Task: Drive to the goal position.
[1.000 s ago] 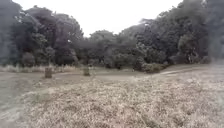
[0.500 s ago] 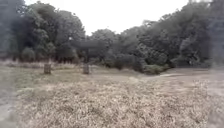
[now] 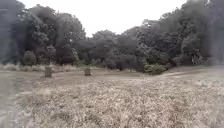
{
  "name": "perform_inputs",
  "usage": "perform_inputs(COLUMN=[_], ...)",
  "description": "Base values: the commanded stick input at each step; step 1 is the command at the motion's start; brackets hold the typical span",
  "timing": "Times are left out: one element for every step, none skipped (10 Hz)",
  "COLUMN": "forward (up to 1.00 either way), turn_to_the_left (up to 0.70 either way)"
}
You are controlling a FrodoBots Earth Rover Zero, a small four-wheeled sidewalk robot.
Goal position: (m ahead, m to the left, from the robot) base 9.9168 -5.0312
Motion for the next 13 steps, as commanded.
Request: perform_inputs(forward=[0.0,0.0,0.0,0.0,0.0,0.0,0.0,0.0,0.0,0.0,0.0,0.0,0.0], turn_to_the_left=[0.0,0.0,0.0,0.0,0.0,0.0,0.0,0.04,0.18,0.31,0.45,0.45,0.45])
